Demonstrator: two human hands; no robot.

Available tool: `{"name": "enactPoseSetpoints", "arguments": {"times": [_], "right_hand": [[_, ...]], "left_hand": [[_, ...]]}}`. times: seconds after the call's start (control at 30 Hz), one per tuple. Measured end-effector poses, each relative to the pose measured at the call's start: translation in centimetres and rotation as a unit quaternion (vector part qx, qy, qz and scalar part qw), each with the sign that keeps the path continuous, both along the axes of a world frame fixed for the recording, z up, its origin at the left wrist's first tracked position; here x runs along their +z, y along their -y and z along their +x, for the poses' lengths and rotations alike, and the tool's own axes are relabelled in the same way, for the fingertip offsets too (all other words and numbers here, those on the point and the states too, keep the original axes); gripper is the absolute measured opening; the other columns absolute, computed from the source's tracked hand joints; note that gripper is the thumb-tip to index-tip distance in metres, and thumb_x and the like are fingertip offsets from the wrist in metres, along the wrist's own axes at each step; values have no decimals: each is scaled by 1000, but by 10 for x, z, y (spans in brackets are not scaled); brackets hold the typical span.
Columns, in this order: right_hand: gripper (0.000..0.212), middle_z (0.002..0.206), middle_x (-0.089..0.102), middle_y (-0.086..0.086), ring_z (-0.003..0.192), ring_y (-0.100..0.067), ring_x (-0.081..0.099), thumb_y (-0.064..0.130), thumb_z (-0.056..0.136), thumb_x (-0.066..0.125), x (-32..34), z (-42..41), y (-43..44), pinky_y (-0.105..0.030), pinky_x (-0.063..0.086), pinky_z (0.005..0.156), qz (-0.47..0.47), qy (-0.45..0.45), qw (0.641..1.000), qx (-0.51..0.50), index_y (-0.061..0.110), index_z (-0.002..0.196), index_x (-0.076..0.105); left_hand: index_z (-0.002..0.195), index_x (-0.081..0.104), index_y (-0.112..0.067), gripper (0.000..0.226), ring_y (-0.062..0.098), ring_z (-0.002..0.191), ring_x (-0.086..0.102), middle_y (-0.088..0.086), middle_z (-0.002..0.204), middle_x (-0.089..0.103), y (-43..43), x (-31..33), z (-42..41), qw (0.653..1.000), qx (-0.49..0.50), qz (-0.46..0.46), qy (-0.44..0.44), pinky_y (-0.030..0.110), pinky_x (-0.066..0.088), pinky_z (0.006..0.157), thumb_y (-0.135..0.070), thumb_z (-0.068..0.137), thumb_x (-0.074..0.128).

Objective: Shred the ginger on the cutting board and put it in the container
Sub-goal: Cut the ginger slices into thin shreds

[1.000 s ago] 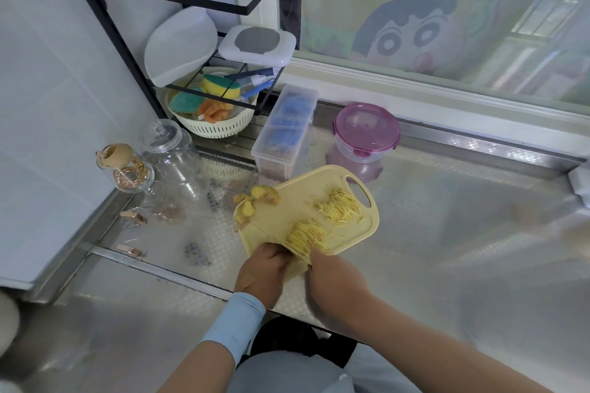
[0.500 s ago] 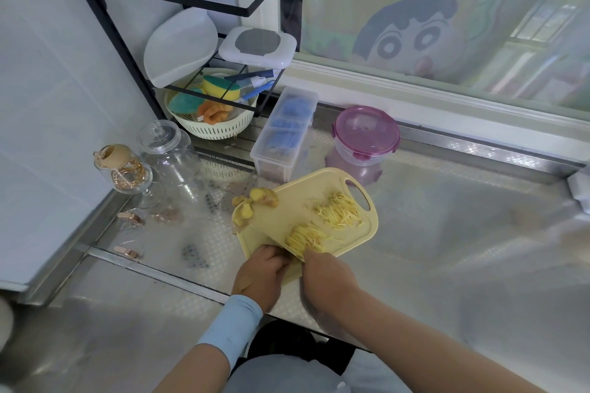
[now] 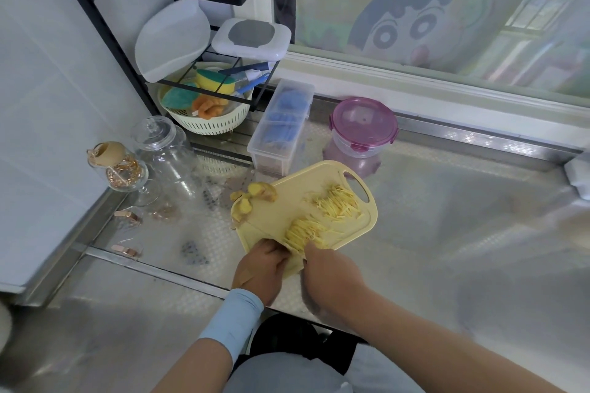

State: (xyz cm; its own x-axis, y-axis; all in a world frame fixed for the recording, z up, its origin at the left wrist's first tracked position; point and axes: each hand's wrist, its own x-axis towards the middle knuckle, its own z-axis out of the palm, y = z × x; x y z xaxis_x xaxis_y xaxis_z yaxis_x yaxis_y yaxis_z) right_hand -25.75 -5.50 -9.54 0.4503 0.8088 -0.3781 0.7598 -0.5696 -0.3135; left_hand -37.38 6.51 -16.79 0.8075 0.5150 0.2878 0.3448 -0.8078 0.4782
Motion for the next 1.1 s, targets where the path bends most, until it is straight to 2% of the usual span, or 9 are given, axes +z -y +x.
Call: {"name": "enactPoseSetpoints", "arguments": {"times": [0.1,0.23,0.43,0.57,0.73,0.83,0.97,1.03,1.1], "right_hand": [[18,98,60,-7,84,-27,57,20,101,40,4,-2,9,-37,48,71,-1,-1,1000,-9,17,118,44],[16,96,58,-7,90,-30,62,24,99,41,0,1,13,-37,46,69,-25,1,1000,-4,18,114,40],[15,105,63,-8,96,-31,65,16,97,46,-11,1,-4,-39,52,75,-38,-2,999,-12,16,113,47],[17,111,64,-7,101,-30,65,19,101,43,-11,3,-8,-37,51,78,-34,2,999,-8,17,116,51],[16,101,62,-7,90,-31,63,19,100,42,-3,3,2,-38,48,69,-22,3,1000,3,17,116,45],[22,98,61,-7,77,-26,51,20,101,40,4,0,15,-36,40,66,-18,10,1000,14,14,123,42],[19,79,53,-3,67,-27,50,20,99,43,3,-4,19,-37,44,59,-24,19,1000,0,14,117,42],[21,79,51,-3,67,-28,52,17,98,44,0,-3,17,-38,47,60,-45,12,999,-4,13,118,42],[27,89,57,-8,77,-31,59,15,99,44,-1,-2,10,-39,49,66,-63,4,998,-3,11,125,41]], "left_hand": [[84,74,-22,28,10,90,50,-3,91,66,0,-1,0,1000,-3,-11,0,26,54,59,-30,82,48],[83,74,-23,26,8,90,50,-5,90,65,1,2,0,1000,-7,-4,13,21,50,60,-30,82,49],[83,75,-21,28,10,90,52,-7,90,66,-1,-6,0,1000,4,-22,15,27,54,57,-31,84,49],[80,74,-20,28,7,91,52,-9,90,65,3,-5,-1,999,15,-19,23,22,51,59,-32,84,49],[80,76,-22,30,7,91,50,-6,91,67,2,-4,0,1000,23,-13,14,21,52,61,-34,81,48],[79,76,-23,30,7,88,49,-5,89,68,3,-1,0,1000,17,10,11,18,49,58,-34,80,47],[81,76,-21,31,9,90,49,-3,89,68,3,2,1,1000,12,2,15,21,49,60,-33,82,47],[83,76,-21,31,9,90,49,-2,89,68,3,2,1,1000,11,-8,14,21,48,61,-34,83,48],[84,76,-20,31,10,91,49,-2,90,68,2,2,1,1000,7,-22,11,23,49,61,-33,84,48]]}}
